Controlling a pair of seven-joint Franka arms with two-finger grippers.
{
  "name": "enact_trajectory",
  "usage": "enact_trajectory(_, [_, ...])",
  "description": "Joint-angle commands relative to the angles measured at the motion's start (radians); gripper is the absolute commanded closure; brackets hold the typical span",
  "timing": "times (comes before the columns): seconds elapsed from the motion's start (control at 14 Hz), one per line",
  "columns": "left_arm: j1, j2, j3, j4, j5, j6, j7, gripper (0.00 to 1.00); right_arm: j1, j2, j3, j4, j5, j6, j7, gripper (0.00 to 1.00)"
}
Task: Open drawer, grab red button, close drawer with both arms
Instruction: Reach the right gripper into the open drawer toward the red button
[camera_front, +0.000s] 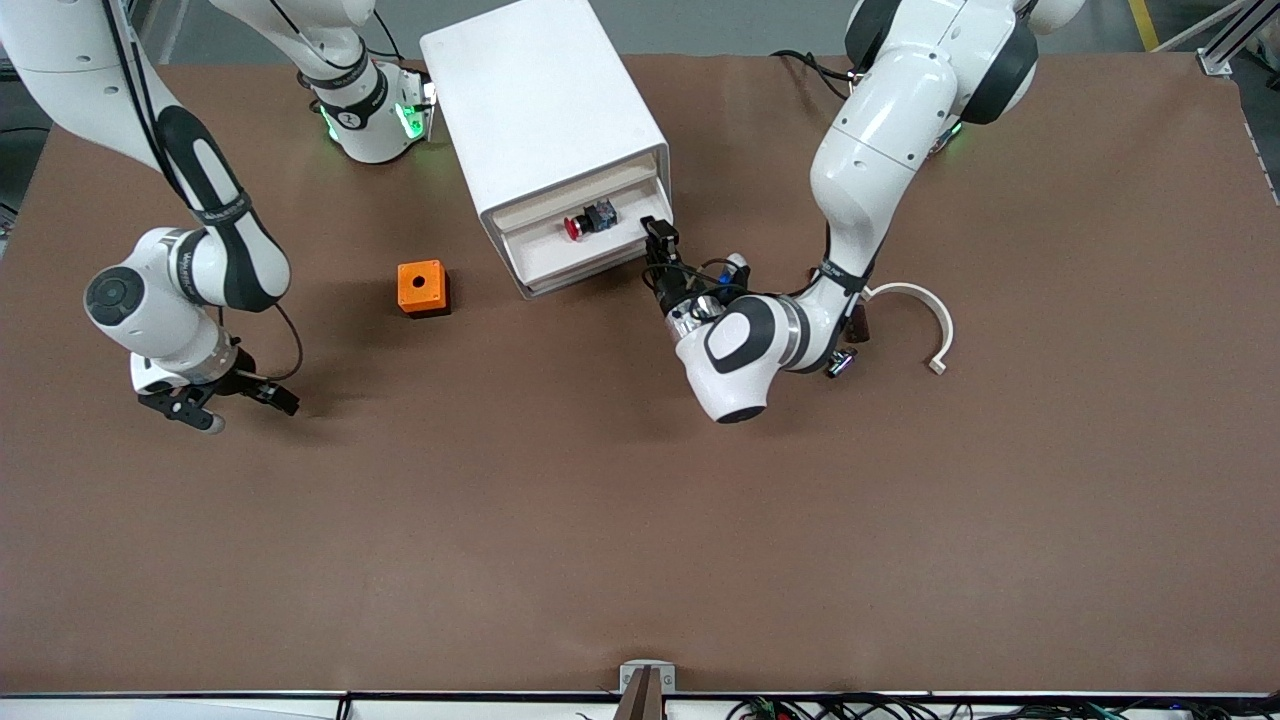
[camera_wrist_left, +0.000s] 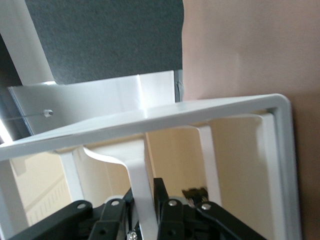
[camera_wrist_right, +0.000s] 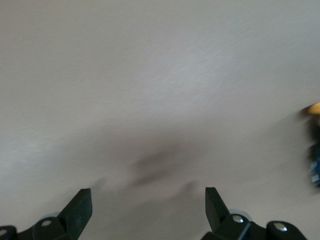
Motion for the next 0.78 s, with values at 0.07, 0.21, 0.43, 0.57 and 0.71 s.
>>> enact_trajectory(0.07, [0.033,0.005,0.005,0.011,-0.023,0.04,0.006,0.85,0.107,-0.04,-0.008,-0.027,0.015,-0.016,0.178,0.0])
enact_trajectory(0.21, [0.05,0.005,0.005,0.012,-0.026,0.056,0.006,0.85,0.156,-0.048,-0.008,-0.019,0.015,-0.039,0.27,0.0])
enact_trajectory(0.43, [0.076,0.005,0.007,0.015,-0.028,0.065,0.007,0.85,0.226,-0.052,-0.007,0.008,0.014,-0.085,0.41,0.0])
enact_trajectory(0.57, [0.089,0.005,0.007,0.018,-0.028,0.068,0.007,0.82,0.291,-0.052,-0.007,0.057,0.014,-0.154,0.52,0.0])
enact_trajectory(0.71, [0.095,0.005,0.007,0.018,-0.028,0.07,0.009,0.82,0.35,-0.052,-0.007,0.138,0.014,-0.27,0.632,0.0])
